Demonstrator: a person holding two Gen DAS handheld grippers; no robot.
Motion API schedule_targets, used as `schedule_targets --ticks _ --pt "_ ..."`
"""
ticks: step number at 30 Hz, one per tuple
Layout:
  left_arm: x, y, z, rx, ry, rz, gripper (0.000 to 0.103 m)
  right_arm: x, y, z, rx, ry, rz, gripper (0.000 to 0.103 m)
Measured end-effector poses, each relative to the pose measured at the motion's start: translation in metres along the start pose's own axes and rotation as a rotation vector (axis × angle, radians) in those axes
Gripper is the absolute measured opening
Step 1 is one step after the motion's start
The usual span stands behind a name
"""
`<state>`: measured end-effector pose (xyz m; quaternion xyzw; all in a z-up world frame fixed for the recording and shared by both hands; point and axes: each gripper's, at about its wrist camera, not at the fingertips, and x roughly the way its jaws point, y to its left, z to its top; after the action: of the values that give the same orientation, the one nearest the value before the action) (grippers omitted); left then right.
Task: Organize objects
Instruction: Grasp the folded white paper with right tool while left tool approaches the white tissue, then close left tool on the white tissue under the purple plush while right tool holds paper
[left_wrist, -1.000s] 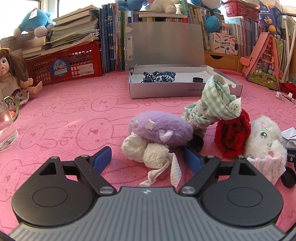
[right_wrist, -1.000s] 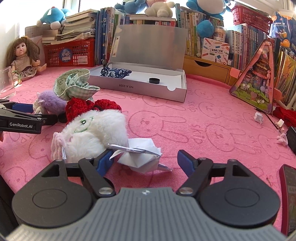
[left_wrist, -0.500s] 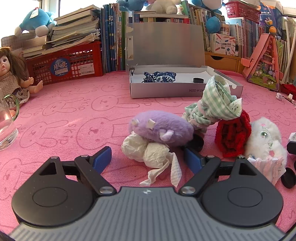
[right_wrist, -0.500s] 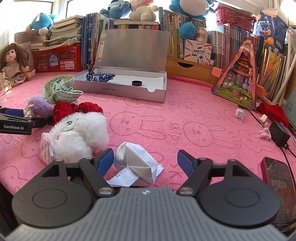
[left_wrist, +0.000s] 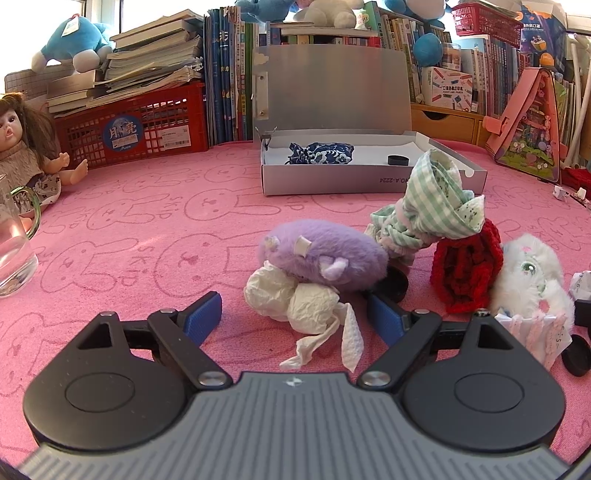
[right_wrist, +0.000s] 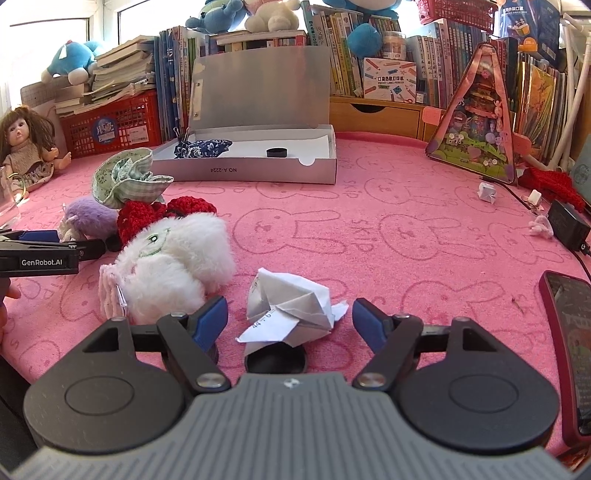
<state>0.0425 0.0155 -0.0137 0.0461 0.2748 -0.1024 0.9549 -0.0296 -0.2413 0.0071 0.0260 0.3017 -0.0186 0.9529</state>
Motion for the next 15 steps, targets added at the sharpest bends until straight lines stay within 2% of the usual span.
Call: schedule_targets --ticks 4,6,9,15 --pt "-0.001 0.0003 -0.0001 0.002 -0.004 0.004 0.089 0.0023 -0.0005 0.0009 0.019 0.003 0.001 0.071" --pt "-0.0024 -0.0004 -0.0005 0.001 -0.009 0.015 0.089 0.0028 -0.0012 0.002 0.035 0.002 0.0 0.057" --pt "-0.0054 -0.0021 -0.002 -0.006 -0.01 0.026 0.088 0.0012 -0.0018 0.0039 0.044 -0.004 0.012 0.053" --pt "-0.0091 -0.0034 -0.0041 -0.019 -0.006 0.026 0.088 -0.0041 0.0028 0.0081 0.021 -0.023 0.005 0.053"
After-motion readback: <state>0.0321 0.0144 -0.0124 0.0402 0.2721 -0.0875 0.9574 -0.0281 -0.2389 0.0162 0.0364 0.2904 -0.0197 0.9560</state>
